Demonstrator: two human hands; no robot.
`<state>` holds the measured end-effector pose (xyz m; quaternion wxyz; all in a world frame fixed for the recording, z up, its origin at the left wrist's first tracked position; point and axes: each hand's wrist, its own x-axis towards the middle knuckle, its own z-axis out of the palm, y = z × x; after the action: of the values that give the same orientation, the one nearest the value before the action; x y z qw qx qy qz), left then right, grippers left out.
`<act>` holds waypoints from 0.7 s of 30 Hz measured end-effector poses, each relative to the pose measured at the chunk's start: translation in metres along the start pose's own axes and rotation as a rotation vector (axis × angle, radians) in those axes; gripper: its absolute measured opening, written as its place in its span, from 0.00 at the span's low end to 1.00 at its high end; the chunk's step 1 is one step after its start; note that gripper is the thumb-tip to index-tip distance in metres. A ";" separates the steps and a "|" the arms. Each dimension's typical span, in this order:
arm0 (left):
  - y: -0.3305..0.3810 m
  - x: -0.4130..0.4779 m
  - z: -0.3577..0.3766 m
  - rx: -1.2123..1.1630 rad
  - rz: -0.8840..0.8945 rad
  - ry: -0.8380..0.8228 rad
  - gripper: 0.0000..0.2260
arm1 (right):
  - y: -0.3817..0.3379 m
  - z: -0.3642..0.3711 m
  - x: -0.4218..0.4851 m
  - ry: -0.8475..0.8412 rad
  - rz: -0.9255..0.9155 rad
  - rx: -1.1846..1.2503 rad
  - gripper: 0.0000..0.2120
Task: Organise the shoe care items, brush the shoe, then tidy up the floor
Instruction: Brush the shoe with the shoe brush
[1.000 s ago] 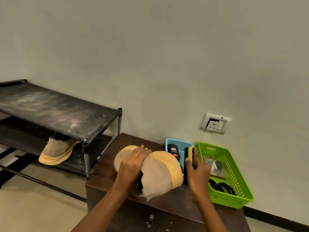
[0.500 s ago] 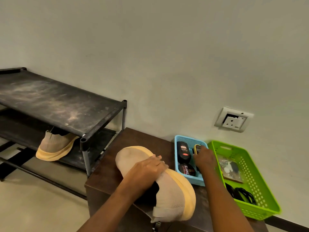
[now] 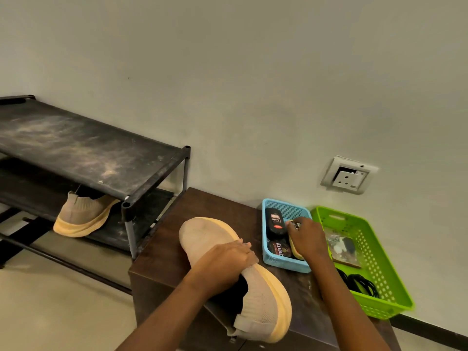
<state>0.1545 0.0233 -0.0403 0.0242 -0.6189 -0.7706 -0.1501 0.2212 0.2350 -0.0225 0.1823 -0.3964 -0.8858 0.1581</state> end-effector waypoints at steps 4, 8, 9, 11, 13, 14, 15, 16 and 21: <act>0.006 -0.003 0.002 0.013 -0.034 -0.016 0.21 | -0.043 -0.053 -0.068 -0.168 -0.147 0.170 0.11; 0.012 0.000 0.002 -0.001 -0.054 -0.060 0.16 | -0.070 -0.073 -0.131 -0.521 -0.207 -0.015 0.16; 0.013 0.000 0.001 0.003 -0.059 -0.081 0.16 | -0.073 -0.069 -0.142 -0.511 -0.230 -0.139 0.18; 0.015 -0.001 0.000 -0.003 -0.085 -0.098 0.14 | -0.075 -0.056 -0.159 -0.450 -0.251 -0.327 0.20; 0.020 -0.003 -0.003 0.016 -0.122 -0.113 0.13 | -0.078 -0.045 -0.170 -0.407 -0.227 -0.342 0.16; 0.023 -0.004 -0.004 0.037 -0.141 -0.121 0.12 | -0.078 -0.041 -0.173 -0.393 -0.208 -0.332 0.14; 0.026 -0.003 -0.003 0.061 -0.152 -0.127 0.12 | -0.078 -0.037 -0.174 -0.378 -0.189 -0.335 0.13; 0.029 -0.004 -0.004 0.083 -0.159 -0.131 0.13 | -0.077 -0.034 -0.173 -0.362 -0.177 -0.351 0.12; 0.038 -0.013 -0.008 0.133 -0.188 -0.141 0.14 | -0.080 -0.032 -0.165 -0.375 -0.220 -0.463 0.11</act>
<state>0.1927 0.0163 -0.0282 -0.0035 -0.5502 -0.8331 -0.0565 0.2861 0.0634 0.0074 -0.0634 -0.2931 -0.9540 0.0020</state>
